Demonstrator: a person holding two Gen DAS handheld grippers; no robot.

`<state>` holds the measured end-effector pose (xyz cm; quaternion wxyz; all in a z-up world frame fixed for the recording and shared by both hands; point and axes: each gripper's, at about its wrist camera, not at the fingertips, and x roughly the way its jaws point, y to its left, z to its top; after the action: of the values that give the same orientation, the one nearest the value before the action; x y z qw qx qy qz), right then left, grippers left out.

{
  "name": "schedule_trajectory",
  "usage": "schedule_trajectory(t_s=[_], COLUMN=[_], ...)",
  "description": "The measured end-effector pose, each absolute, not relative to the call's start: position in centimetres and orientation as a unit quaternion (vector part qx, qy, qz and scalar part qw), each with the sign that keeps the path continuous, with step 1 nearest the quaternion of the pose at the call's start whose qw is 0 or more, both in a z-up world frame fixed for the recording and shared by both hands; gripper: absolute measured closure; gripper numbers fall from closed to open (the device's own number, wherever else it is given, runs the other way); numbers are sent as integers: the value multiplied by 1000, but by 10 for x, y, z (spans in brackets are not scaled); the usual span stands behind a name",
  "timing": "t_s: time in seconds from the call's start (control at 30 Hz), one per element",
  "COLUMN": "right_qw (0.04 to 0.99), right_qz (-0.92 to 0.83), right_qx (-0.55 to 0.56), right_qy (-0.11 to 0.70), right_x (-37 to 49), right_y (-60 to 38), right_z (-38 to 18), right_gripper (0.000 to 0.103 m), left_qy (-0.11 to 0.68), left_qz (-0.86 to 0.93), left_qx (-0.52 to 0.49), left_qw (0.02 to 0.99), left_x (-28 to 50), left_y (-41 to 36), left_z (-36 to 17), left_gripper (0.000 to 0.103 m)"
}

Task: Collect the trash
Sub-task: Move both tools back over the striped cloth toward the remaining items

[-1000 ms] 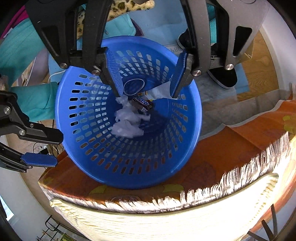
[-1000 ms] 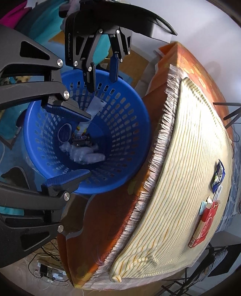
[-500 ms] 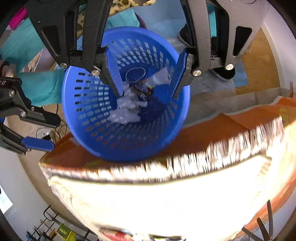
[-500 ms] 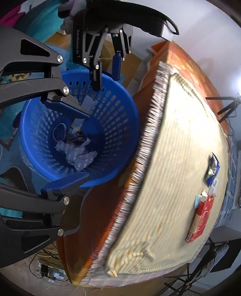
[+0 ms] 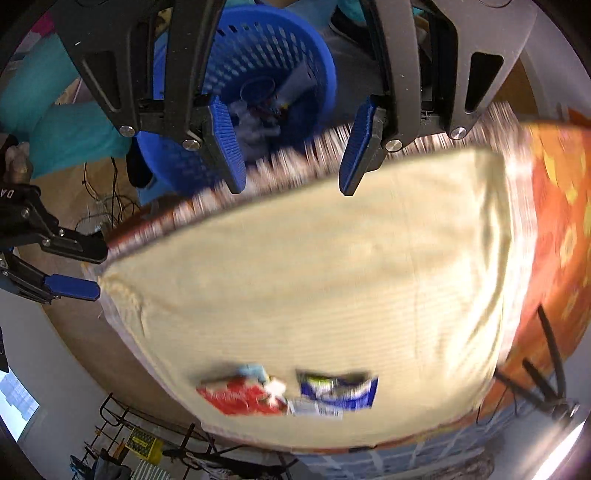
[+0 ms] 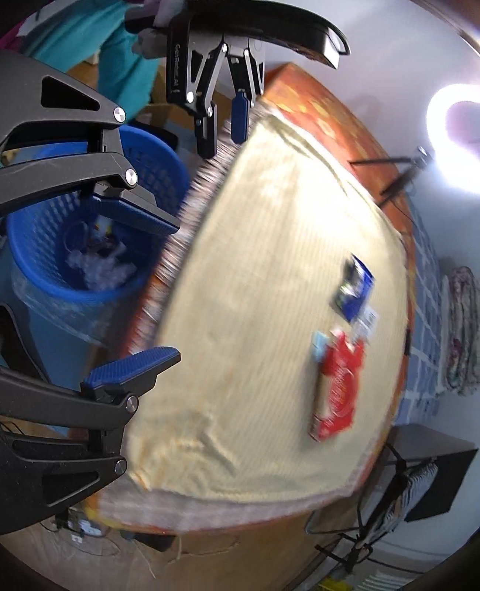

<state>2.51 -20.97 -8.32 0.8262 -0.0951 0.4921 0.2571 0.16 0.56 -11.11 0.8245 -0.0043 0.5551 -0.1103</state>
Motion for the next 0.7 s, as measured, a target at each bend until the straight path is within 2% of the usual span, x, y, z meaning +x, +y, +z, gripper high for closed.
schedule_trajectory(t_s=[0.4, 0.7], right_qw=[845, 841], right_qz=[249, 257], right_qx=[-87, -90], right_qy=[465, 468], right_x=[126, 201], right_y=[-220, -211], right_z=[-66, -72], right_gripper=[40, 40], left_qy=[522, 514], left_qz=[-126, -134], left_qx=[-5, -38], left_qw=[844, 846], left_x=[110, 191], left_y=[8, 16], left_z=[-88, -95], left_gripper=[49, 49])
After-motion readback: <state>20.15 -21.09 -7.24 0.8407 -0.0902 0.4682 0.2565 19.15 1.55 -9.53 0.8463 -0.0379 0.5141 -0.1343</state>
